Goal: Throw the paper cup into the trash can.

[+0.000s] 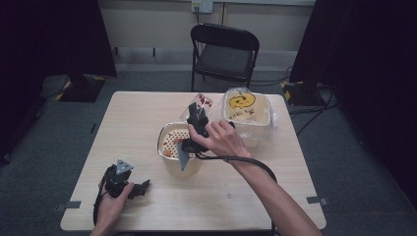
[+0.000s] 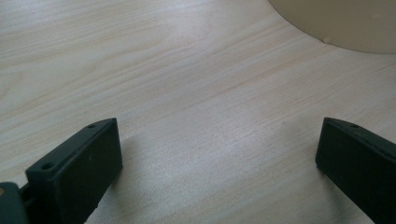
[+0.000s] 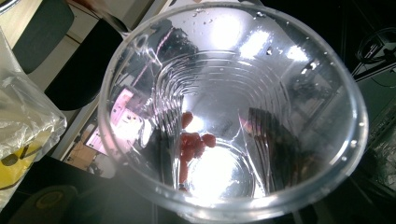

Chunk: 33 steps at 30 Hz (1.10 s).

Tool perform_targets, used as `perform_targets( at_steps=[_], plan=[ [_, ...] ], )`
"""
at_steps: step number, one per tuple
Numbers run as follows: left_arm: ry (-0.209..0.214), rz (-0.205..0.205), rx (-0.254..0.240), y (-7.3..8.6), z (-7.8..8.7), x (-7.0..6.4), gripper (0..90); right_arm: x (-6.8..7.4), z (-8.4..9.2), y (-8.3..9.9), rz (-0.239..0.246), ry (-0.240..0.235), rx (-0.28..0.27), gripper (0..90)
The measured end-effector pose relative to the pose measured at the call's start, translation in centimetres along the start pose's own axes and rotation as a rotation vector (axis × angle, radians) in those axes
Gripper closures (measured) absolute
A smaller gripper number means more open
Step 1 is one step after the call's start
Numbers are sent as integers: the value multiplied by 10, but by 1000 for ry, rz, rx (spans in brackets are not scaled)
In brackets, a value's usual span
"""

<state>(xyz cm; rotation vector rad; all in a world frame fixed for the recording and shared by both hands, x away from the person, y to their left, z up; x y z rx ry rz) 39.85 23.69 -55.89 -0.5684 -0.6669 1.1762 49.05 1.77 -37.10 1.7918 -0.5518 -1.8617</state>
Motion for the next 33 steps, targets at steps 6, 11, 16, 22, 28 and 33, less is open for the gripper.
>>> perform_targets(
  at_steps=[6,11,16,22,28,33],
  plan=[
    [0,0,0,0,0,0,0,-1,2,1,-17,2,-3,568],
    [2,-1,-1,0,0,0,0,1,1,2,-113,-41,-34,567],
    [-1,-5,2,0,0,0,0,5,-3,4,-280,-143,-99,567],
    [1,-2,0,0,0,0,0,12,-11,9,-539,-306,-191,571],
    [3,-2,0,0,0,0,0,3,-12,24,-912,-488,-374,572],
    [0,-2,1,0,0,0,0,-10,-16,46,-1295,-647,-565,571]
  ],
)
Point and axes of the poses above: each handheld gripper's, and its own axes: z roughly backward along the jaws, y roughly out of its underside, x roughly to its left, the point moved 8 cm from there along -z, roughly forward along the jaws, and after that the axes turned 15 degrees about -y, right-handed, at the moved point
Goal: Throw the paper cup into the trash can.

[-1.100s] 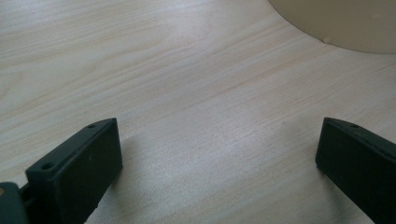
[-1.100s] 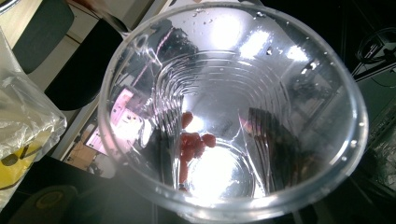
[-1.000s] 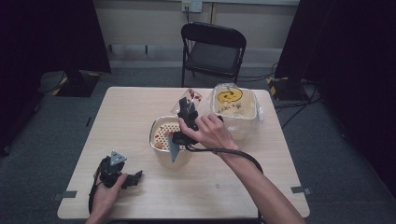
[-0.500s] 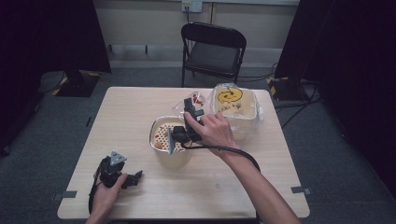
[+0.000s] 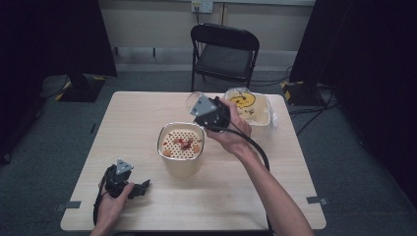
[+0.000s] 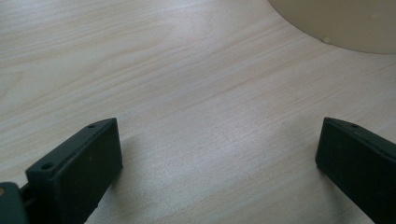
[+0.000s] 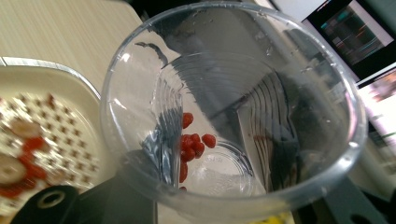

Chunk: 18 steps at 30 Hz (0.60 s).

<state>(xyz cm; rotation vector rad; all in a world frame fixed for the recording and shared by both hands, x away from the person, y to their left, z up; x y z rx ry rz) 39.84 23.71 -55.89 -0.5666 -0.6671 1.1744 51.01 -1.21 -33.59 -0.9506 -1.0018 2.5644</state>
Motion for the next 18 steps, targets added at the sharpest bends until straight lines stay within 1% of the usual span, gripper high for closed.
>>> perform_targets(
  at_steps=[1,2,3,4,5,6,7,9,10,13,15,16,17,18],
  plan=[
    [0,-3,1,0,0,0,0,-2,1,0,-39,-29,-19,571],
    [2,-2,-1,0,0,0,0,-7,3,1,-113,-68,-59,571],
    [2,-2,-1,0,0,0,0,-7,3,1,-113,-68,-59,571],
    [2,0,-2,0,0,0,0,-9,4,2,-151,-93,-81,571],
    [-1,-3,1,0,0,0,0,-15,7,2,-223,-132,-137,571],
    [3,1,-2,0,0,0,0,-18,8,1,-254,-148,-160,571],
    [3,1,-2,0,0,0,0,-18,8,1,-254,-148,-160,571],
    [1,2,0,0,0,0,0,-27,13,0,-321,-177,-208,571],
    [0,0,0,0,0,0,0,-35,18,0,-361,-185,-236,570],
    [2,-2,-1,0,0,0,0,-46,22,3,-382,-161,-238,569],
    [0,0,0,0,0,0,0,-54,22,11,-397,-138,-218,567],
    [0,0,0,0,0,0,0,-54,22,11,-397,-138,-218,567],
    [2,3,-2,0,0,0,0,-63,18,24,-418,-115,-183,565],
    [2,3,-2,0,0,0,0,-65,17,29,-421,-102,-164,565]
  ],
)
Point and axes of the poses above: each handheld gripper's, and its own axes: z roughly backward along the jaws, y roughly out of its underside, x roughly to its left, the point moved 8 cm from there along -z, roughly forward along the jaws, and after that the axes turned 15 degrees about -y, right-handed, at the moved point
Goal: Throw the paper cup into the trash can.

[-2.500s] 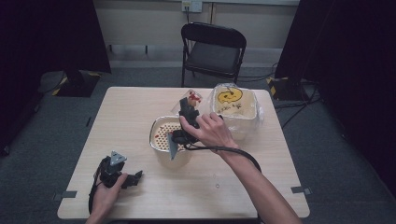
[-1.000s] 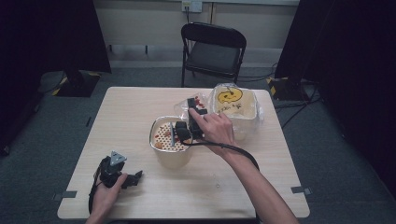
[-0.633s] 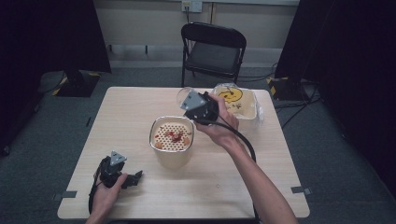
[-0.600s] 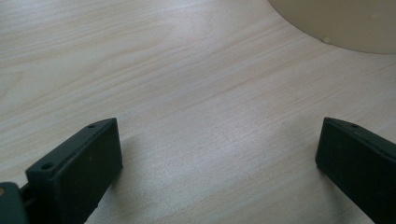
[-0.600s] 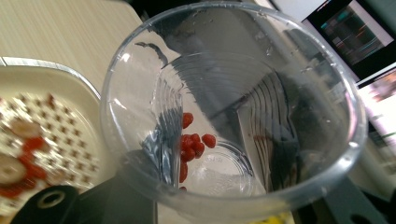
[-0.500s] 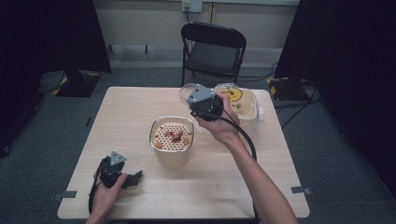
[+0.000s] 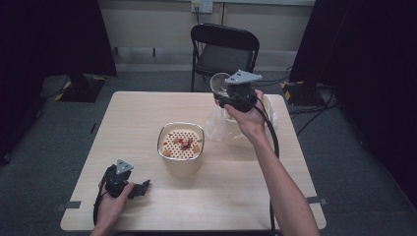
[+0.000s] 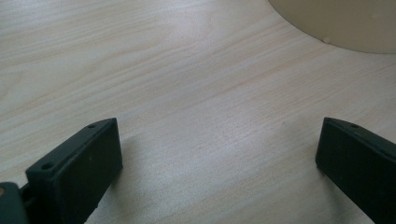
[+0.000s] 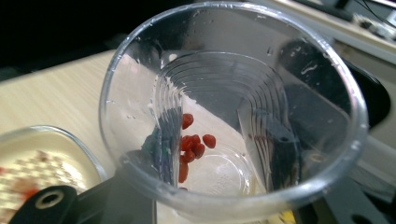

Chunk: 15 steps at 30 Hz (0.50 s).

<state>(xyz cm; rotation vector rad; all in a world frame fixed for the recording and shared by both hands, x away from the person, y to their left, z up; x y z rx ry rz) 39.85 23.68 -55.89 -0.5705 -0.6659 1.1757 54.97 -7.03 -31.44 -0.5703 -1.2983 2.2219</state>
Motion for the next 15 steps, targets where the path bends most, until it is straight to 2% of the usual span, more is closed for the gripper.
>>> perform_targets(
  at_steps=[1,2,4,8,10,11,13,14,15],
  plan=[
    [0,0,0,0,0,0,0,0,0,0,0,0,0,565],
    [0,-1,0,0,0,0,0,-13,2,9,-37,18,4,565],
    [-1,-1,2,0,0,0,0,-18,4,11,-52,27,1,565],
    [1,-2,1,0,0,0,0,-40,15,19,-105,70,-13,564],
    [-2,-5,2,0,0,0,0,-55,22,25,-153,90,-13,554],
    [0,-2,1,0,0,0,0,-55,22,25,-153,90,-13,554],
    [-2,-3,2,0,0,0,0,-65,24,32,-198,94,-17,541],
    [0,-2,1,0,0,0,0,-71,24,37,-209,115,-8,533],
    [-2,-4,2,0,0,0,0,-71,24,37,-209,115,-8,533]
  ],
)
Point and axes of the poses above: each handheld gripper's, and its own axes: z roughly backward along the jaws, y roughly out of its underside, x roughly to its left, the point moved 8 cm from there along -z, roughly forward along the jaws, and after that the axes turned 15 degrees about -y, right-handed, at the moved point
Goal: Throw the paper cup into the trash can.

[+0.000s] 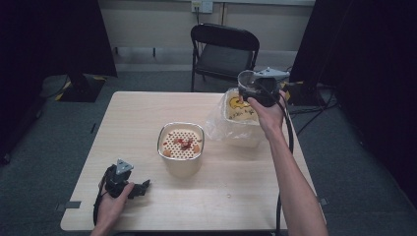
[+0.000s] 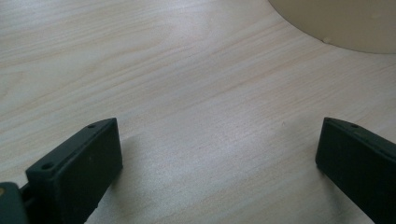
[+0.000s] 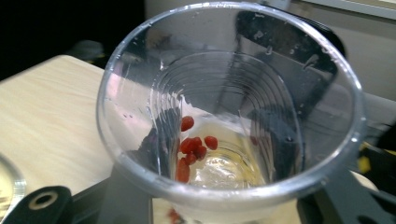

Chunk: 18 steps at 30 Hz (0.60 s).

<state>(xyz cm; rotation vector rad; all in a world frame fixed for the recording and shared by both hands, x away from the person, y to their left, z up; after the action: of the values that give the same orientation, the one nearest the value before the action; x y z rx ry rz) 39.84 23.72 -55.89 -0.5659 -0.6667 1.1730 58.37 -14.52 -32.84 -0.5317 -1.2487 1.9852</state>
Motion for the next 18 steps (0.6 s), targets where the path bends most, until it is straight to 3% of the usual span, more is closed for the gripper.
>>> perform_targets(
  at_steps=[2,3,4,7,18],
  plan=[
    [1,2,-2,0,0,0,0,-8,-1,4,-13,17,13,516],
    [1,2,-2,0,0,0,0,-15,-4,8,-25,29,34,410],
    [1,2,-2,0,0,0,0,-15,-4,8,-25,29,34,410],
    [2,2,-2,0,0,0,0,-23,-5,10,-80,82,31,203],
    [1,5,-3,0,0,0,0,-19,0,5,-78,47,-5,169]
  ],
)
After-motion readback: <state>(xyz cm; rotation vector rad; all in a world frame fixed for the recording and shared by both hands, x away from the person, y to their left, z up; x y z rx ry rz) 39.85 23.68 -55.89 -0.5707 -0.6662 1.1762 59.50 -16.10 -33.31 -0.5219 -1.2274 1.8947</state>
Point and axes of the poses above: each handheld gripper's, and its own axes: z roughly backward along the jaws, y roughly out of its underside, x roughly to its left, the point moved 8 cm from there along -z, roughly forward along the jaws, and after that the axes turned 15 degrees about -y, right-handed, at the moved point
